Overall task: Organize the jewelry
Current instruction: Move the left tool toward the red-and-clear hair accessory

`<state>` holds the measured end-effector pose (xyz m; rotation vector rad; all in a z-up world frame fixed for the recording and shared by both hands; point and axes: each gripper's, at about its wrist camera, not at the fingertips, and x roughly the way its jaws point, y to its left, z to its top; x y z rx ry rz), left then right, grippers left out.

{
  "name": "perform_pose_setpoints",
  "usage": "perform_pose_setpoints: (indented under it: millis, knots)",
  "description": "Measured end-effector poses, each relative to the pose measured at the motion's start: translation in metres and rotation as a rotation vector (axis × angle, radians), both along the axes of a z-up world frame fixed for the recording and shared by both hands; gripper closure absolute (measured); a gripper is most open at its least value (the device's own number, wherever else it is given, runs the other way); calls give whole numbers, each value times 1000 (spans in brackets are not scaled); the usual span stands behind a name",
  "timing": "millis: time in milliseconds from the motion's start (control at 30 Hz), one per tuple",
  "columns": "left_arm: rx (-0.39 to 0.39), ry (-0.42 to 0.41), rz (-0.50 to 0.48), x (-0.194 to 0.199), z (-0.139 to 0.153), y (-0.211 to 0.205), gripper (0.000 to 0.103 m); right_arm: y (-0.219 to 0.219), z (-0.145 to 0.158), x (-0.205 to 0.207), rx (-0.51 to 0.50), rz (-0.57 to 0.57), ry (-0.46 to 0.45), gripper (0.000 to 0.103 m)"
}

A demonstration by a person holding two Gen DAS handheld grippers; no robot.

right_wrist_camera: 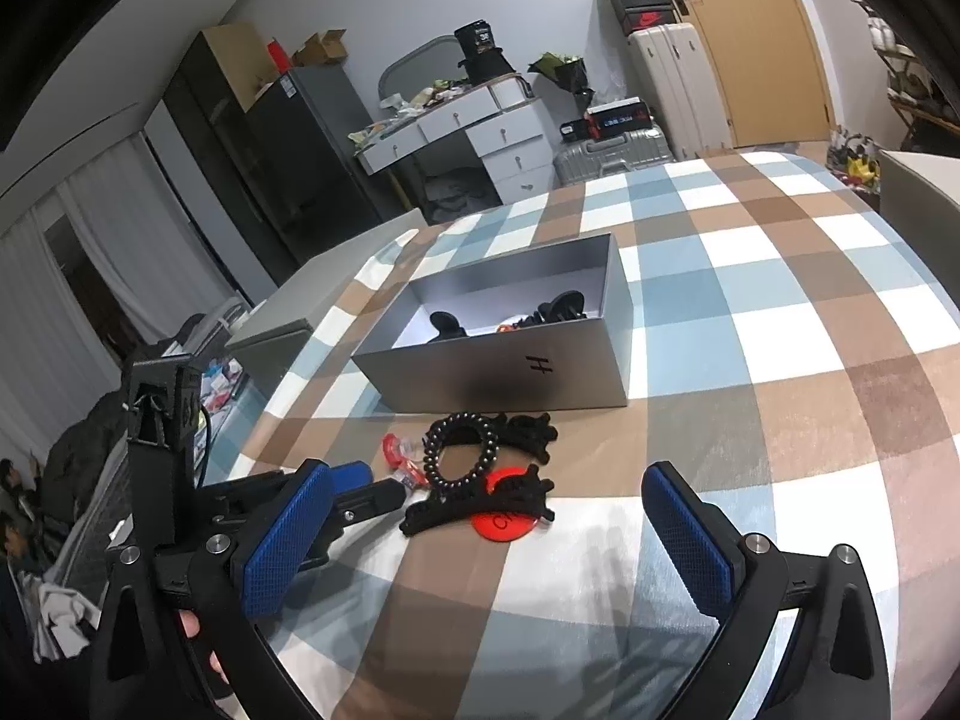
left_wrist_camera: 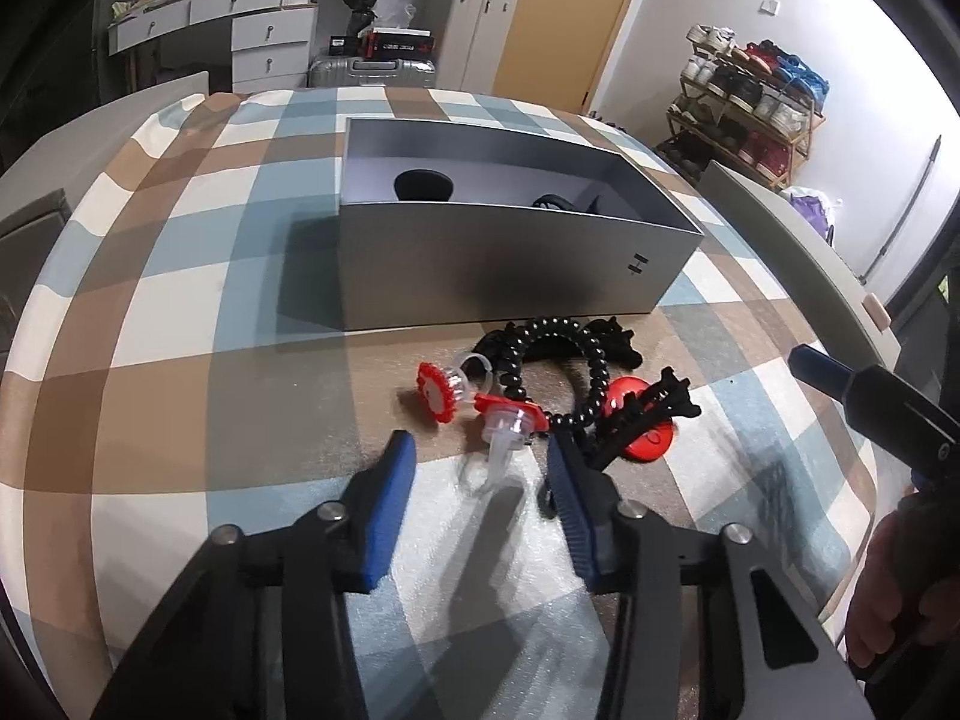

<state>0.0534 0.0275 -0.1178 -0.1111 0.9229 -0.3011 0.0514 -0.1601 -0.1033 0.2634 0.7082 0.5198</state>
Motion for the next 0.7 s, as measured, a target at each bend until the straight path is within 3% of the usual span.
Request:
perform_pose_setpoints:
  millis: [267, 700]
  knots:
    - [-29, 25, -18, 2, -1, 0, 99, -1, 1, 0, -2, -7, -1, 0]
    - [-23, -21, -18, -7, 9, 6, 102, 0, 5, -1, -4, -1, -3, 0]
